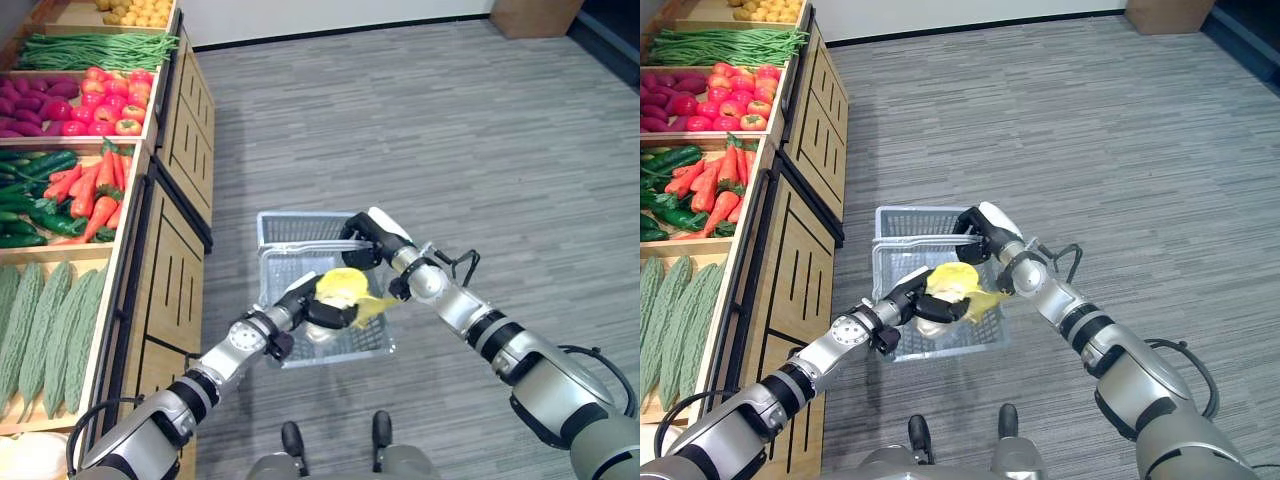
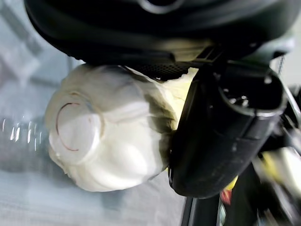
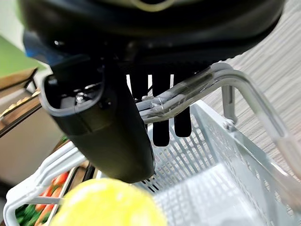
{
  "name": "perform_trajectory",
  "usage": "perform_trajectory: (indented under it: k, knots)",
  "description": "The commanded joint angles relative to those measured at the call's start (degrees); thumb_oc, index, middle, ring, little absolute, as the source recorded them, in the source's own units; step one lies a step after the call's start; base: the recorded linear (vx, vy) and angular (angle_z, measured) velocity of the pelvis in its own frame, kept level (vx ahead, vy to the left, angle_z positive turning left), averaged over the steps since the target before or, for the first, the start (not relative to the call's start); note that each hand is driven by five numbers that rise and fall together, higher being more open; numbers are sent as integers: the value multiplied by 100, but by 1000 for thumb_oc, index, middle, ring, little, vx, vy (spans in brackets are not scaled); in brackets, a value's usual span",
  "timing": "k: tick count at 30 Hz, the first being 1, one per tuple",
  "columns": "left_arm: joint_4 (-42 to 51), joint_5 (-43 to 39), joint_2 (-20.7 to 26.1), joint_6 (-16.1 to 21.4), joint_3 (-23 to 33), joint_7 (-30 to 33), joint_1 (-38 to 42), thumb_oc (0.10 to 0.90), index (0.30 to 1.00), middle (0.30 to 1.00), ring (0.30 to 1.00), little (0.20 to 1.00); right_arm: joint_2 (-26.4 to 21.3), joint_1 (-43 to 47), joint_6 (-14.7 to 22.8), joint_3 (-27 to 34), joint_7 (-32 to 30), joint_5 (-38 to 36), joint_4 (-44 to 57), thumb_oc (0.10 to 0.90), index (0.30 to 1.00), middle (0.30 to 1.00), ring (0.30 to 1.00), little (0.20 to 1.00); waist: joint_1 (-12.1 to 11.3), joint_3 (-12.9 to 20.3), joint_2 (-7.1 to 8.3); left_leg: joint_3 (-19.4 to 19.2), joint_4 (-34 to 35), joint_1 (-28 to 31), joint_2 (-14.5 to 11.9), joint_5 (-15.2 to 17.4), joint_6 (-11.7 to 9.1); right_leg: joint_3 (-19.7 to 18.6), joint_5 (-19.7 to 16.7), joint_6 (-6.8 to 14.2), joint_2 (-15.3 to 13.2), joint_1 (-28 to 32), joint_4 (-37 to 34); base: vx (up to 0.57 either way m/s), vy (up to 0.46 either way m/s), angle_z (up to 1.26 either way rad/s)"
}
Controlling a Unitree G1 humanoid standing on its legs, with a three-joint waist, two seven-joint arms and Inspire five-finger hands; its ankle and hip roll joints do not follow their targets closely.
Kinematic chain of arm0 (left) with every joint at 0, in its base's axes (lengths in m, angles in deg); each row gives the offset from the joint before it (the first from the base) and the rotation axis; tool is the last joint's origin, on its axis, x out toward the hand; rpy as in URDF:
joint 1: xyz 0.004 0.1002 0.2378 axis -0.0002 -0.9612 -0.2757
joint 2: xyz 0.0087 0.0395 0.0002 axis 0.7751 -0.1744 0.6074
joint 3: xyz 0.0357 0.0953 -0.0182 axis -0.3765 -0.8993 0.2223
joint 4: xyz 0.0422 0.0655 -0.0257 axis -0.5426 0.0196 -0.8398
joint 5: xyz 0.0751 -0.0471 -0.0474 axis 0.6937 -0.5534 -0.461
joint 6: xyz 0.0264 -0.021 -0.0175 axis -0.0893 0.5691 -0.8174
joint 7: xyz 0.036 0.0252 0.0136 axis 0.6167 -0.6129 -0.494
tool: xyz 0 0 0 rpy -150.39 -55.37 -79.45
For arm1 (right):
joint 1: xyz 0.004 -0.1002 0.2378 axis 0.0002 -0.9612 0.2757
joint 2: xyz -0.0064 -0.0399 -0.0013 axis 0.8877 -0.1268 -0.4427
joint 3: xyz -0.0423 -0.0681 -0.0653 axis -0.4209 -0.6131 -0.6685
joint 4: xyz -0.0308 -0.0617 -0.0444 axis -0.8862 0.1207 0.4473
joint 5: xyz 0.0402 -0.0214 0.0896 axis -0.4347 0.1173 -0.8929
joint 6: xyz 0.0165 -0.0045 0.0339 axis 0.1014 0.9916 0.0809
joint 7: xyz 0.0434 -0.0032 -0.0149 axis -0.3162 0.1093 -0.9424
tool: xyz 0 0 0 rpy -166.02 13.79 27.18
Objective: Get the vegetables into the basket
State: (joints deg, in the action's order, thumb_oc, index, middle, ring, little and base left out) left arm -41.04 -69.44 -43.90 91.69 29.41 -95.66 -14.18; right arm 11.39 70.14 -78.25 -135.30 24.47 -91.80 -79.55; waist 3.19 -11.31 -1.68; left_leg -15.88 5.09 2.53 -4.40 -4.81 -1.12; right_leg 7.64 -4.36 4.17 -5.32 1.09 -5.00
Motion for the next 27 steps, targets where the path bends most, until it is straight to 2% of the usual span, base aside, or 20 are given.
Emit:
perform_trajectory:
  k: [1, 5, 7, 12, 13, 14, 15, 18, 23, 27]
  knots:
    - [-83, 358, -119, 524, 248, 296, 576, 400, 300, 300, 300, 300, 141, 1432, 594, 74, -91, -660, 676, 400, 300, 300, 300, 300, 18, 298, 160, 14, -9, 290, -272, 128, -542, -114, 80, 504, -380, 308, 0, 0, 0, 0]
    - [-381, 681, -98, 544, 535, 626, 632, 400, 300, 300, 300, 300, 17, 1378, 436, -113, 144, -845, 1019, 400, 300, 300, 300, 300, 48, 301, 189, -24, -9, 322, -305, 123, -563, -118, 85, 490, -358, 324, 0, 3, -9, -3]
    - [-476, 864, -106, 561, 752, 898, 628, 400, 300, 300, 300, 300, -87, 1349, 327, -255, 292, -1188, 1306, 400, 300, 300, 300, 300, 69, 296, 233, -51, -9, 334, -317, 119, -575, -139, 85, 478, -347, 322, 0, -1, -10, -2]
    - [-611, 1158, -186, 539, 930, 1234, 619, 400, 300, 300, 300, 300, -278, 1364, 297, -426, 414, -1475, 1660, 400, 300, 300, 300, 300, 96, 282, 269, -68, -9, 345, -327, 115, -587, -144, 88, 471, -334, 328, 0, -5, -10, -3]
    - [-744, 1511, -230, 505, 950, 1421, 645, 482, 415, 415, 415, 415, -374, 1380, 309, -471, 426, -1445, 1759, 400, 300, 300, 300, 300, 107, 278, 287, -79, -9, 345, -335, 114, -589, -140, 87, 470, -331, 328, 0, 0, 0, 0]
    - [-746, 1513, -232, 506, 950, 1422, 646, 867, 953, 953, 953, 953, -375, 1380, 309, -472, 425, -1445, 1759, 400, 300, 300, 300, 300, 106, 277, 286, -79, -9, 345, -335, 114, -589, -140, 87, 470, -331, 329, 0, 0, 0, 0]
    - [-786, 1659, -241, 485, 957, 1479, 662, 900, 1000, 1000, 1000, 1000, -404, 1392, 317, -473, 428, -1413, 1767, 400, 300, 300, 300, 300, 107, 282, 293, -80, -9, 346, -336, 115, -588, -139, 87, 470, -329, 332, 0, 0, 0, 0]
    - [-914, 2063, -324, 392, 921, 1586, 699, 900, 1000, 1000, 1000, 1000, -454, 1381, 308, -426, 388, -1191, 1692, 400, 300, 300, 300, 300, 106, 281, 296, -82, -9, 359, -338, 124, -584, -143, 85, 470, -328, 337, 0, 0, 0, 0]
    - [-1000, 2087, -392, 219, 817, 1397, 752, 900, 1000, 1000, 1000, 1000, -339, 1312, 168, -282, 292, -1188, 1410, 400, 300, 300, 300, 300, 105, 283, 275, -88, -9, 366, -340, 126, -577, -143, 70, 470, -333, 340, 0, 0, 0, 0]
    - [-688, 2158, -378, 134, 517, 1126, 740, 900, 1000, 1000, 1000, 1000, -71, 1284, 43, 18, 19, -1184, 801, 400, 300, 300, 300, 300, 94, 283, 245, -80, -9, 360, -329, 130, -558, -152, 56, 465, -332, 339, 0, 0, 0, 0]
